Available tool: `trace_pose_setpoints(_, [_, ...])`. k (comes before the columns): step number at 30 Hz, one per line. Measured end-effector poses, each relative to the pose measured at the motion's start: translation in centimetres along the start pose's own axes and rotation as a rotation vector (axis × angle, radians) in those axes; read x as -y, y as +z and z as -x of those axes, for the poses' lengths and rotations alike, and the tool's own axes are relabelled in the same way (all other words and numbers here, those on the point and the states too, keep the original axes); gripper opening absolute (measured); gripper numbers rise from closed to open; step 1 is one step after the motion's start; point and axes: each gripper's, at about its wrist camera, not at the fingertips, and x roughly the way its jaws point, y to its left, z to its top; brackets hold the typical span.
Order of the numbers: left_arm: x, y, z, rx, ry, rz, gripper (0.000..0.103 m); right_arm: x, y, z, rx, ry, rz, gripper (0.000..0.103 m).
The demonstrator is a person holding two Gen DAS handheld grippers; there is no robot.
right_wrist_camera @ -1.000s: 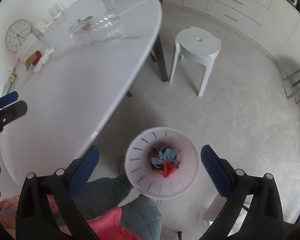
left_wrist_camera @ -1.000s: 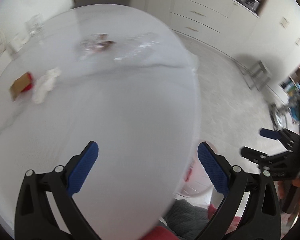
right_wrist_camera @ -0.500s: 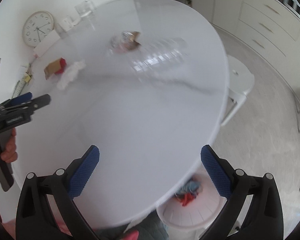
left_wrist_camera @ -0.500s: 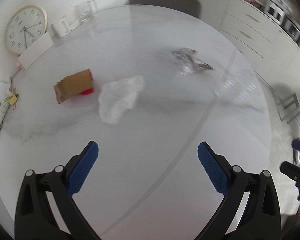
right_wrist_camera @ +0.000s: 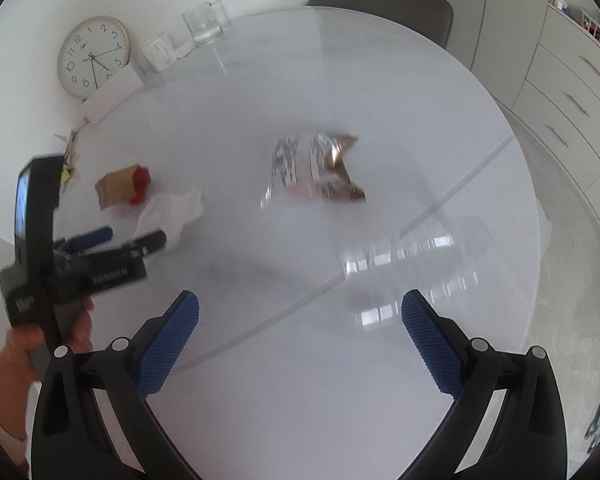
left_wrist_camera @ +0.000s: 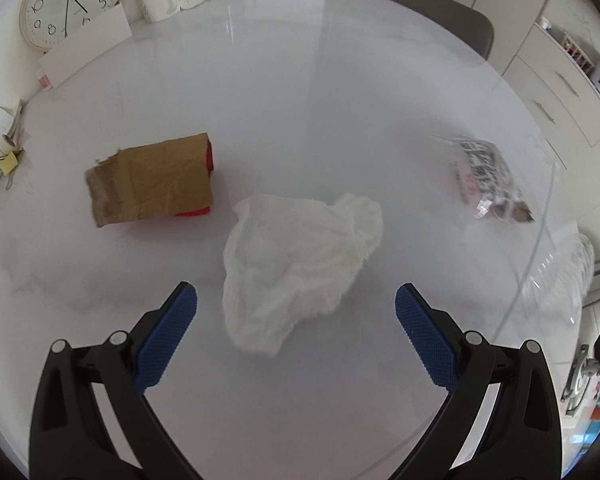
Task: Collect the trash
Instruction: 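Grasp the white tissue with the left tool while the right tool grasps the clear snack bag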
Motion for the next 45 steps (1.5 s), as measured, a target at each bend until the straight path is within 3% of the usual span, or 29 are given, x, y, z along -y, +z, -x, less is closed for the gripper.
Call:
trace_pose_setpoints(4, [-0.1,1.0,-1.9,-0.031,0.007,0.032,0.088,0.3,2.6,-1.8,-0.004,0.012,-0.004,0.101])
trace_pose_setpoints(10, [0.1,1.6,-3.1,-0.051,0.035,0.051,0.058,0.9,5.2,-4.0,-0.02,0.018,-0.012,0.101])
trace_pose_setpoints(14, [-0.2,2.2,-3.0,-0.059,0.043,0.057,0.021,1.3,6.3,-5.2,-0.039,0.009,-0.025,0.101])
trace_pose_setpoints(29, [-1.1,1.7,0.3,0.001,0.021,0.063,0.019,0.1,9.0,-13.3,-0.148,-0.085,-0.035,0.1])
trace_pose_setpoints(33, [-2.1,2.8,0.3,0.015,0.026,0.044,0.019,-0.6,8.8,-13.7,-0.142,-0.112,0.009,0.075])
trace_pose_setpoints(36, [-1.9,2.4,1.2,0.033,0.02,0.05,0.019,-0.8,8.8,-13.3,-0.131,-0.086,0.026,0.065])
trace_pose_setpoints(38, [-1.7,2.2,1.8,0.047,0.02,0.047,0.019,-1.0,8.7,-12.9,-0.124,-0.086,0.042,0.061])
trace_pose_setpoints(45, [0.0,0.4,4.7,0.073,0.014,-0.006,0.019,-1.0,7.7,-8.7,-0.083,-0.044,0.032,0.06])
